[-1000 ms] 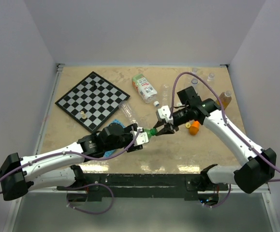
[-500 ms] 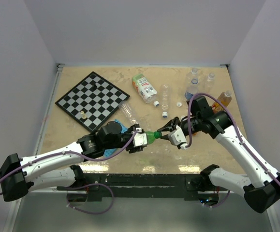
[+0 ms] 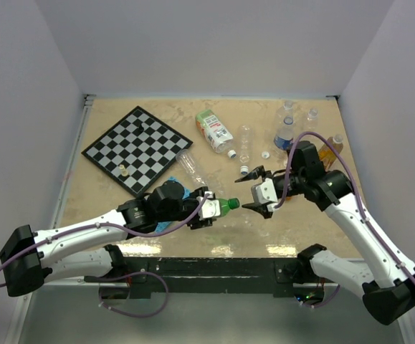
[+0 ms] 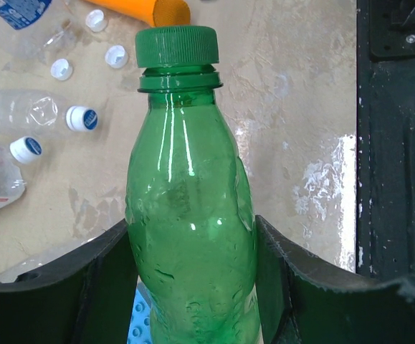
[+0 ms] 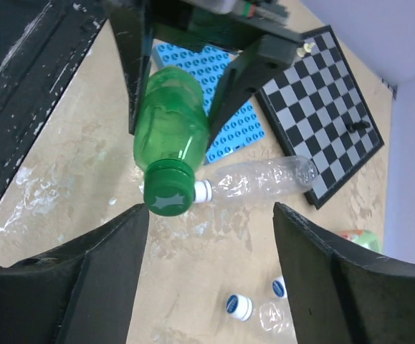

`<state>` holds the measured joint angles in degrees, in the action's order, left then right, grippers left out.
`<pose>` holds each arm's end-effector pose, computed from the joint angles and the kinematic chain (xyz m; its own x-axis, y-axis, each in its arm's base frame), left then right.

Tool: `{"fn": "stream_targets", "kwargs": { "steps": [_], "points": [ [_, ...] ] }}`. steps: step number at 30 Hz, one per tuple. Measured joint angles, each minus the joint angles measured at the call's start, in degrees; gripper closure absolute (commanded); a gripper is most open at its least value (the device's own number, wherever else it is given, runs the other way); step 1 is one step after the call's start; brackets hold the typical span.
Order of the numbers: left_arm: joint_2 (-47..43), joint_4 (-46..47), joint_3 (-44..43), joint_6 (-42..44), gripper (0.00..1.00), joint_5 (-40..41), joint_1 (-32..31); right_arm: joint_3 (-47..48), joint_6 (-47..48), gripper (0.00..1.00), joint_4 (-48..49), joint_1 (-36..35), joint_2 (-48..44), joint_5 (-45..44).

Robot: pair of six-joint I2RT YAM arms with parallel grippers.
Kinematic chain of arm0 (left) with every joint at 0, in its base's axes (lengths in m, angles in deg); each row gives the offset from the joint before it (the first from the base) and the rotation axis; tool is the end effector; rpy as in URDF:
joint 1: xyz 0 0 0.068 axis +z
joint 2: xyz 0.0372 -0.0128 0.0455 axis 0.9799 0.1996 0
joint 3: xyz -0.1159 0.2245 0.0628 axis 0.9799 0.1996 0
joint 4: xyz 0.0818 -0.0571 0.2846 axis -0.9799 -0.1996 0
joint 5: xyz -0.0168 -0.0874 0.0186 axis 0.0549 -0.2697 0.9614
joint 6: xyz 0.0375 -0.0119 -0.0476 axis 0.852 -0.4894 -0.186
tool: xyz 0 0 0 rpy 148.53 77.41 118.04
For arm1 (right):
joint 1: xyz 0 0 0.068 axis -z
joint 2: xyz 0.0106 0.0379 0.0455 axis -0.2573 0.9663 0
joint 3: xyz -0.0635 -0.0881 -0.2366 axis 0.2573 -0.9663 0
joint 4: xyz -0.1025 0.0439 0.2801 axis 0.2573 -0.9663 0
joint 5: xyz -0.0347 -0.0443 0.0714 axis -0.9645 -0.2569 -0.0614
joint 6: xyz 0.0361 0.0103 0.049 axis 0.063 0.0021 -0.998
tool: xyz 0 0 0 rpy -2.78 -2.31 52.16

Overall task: Unscrew the bottle caps
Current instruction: Unscrew the bottle cap from the plastic bottle.

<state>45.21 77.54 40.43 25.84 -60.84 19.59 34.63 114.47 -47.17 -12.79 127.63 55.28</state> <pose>0.1414 -0.2552 0.2312 0.1337 0.4402 -0.8879 0.9559 0.1790 0.2327 0.1917 0.1444 0.3247 0.6029 -0.2980 -0.7401 -0.7965 -0.2791 -0.5364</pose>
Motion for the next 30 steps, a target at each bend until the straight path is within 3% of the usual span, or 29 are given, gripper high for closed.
{"fn": "stream_targets", "kwargs": {
  "steps": [4,14,20,24,30],
  "points": [
    [0.8,-1.6,0.0,0.0,0.89,0.2,0.0,0.0,-5.7,0.20,2.0,1.9,-2.4,-0.1],
    [0.9,-2.1,0.0,0.0,0.89,3.0,0.0,0.0,-18.2,0.20,2.5,6.6,-7.0,-0.6],
    [0.9,-2.1,0.0,0.0,0.89,5.2,0.0,0.0,-35.8,0.21,7.9,7.5,-6.7,-2.3],
    [0.9,-2.1,0.0,-0.1,0.89,6.6,0.0,0.0,-50.1,0.21,13.7,7.5,-5.6,-7.9],
    [0.9,-2.1,0.0,-0.3,0.89,8.2,0.0,0.2,-59.0,0.21,17.0,7.8,-2.4,-8.8]
  ]
}}
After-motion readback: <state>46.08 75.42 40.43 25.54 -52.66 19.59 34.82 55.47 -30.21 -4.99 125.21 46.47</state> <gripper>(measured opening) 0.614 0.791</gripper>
